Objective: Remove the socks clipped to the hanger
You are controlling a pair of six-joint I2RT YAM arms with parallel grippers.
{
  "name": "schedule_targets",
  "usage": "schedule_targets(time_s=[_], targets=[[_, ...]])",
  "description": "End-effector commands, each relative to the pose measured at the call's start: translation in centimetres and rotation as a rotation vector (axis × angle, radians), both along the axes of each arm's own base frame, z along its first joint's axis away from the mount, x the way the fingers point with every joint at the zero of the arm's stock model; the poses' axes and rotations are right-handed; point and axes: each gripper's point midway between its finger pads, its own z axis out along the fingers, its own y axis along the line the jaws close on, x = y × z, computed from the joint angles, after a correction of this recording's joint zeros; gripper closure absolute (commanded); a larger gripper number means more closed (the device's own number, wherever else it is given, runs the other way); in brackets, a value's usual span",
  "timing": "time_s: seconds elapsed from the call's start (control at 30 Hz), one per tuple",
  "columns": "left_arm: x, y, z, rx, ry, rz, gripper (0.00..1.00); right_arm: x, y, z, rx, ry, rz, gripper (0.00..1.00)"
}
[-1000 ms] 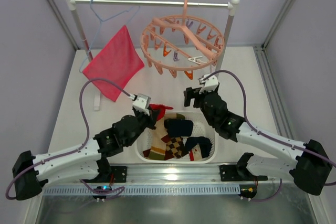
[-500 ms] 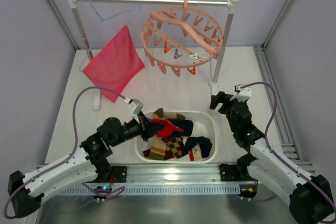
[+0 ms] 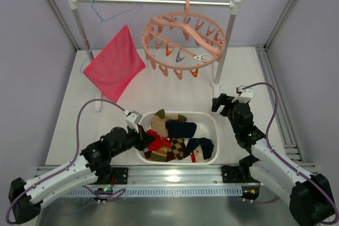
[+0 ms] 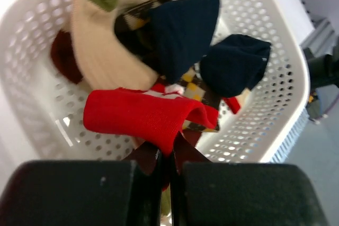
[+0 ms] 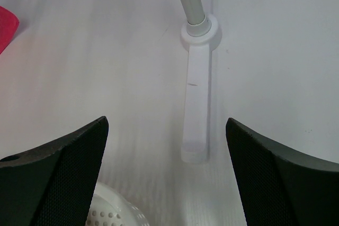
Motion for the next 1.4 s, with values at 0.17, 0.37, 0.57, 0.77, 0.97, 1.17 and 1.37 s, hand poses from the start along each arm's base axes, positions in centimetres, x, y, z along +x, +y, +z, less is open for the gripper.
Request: schedule_targets(time_s=[0.17,0.37,0.57,0.77,0.97,1.17,1.37], targets=[[2.1,3.3,-2.6,0.142,0.048,0.216,0.01,0.7,0.1,1.4,0.044,-0.051,-0.008,0.06],[3.7,4.7,-1.2,0.163,-0.012,0.311,0.0,0.5,-1.1,1.6,0.004,-0.037,-0.054,0.04],[5.1,5.5,2.6,0.145,-0.128,0.367,0.0,-0.1,-2.5,2.1,-0.033,-0.044,-0.089,0.03],[5.4,4.4,4.2,0.14,-0.149,0.329,0.0,-0.3,-2.9,2.2,-0.039,-0.047,-0.098,0.03],[7.4,6.7,5.8,0.201,-0.197,0.49,0.0,-0.2,-3.1,2.0,-0.045,-0.044,-0.103,0.02],[9.1,11.3,11.1,0.127,-0.336,0.76,0.0,-0.3,-3.4,2.2,-0.051,-0.043,-0.104,0.03],[11.2,11.9,13.0,0.181,-0.451,0.866,0.0,-0.5,-3.7,2.3,-0.054,-0.049,-0.111,0.03]])
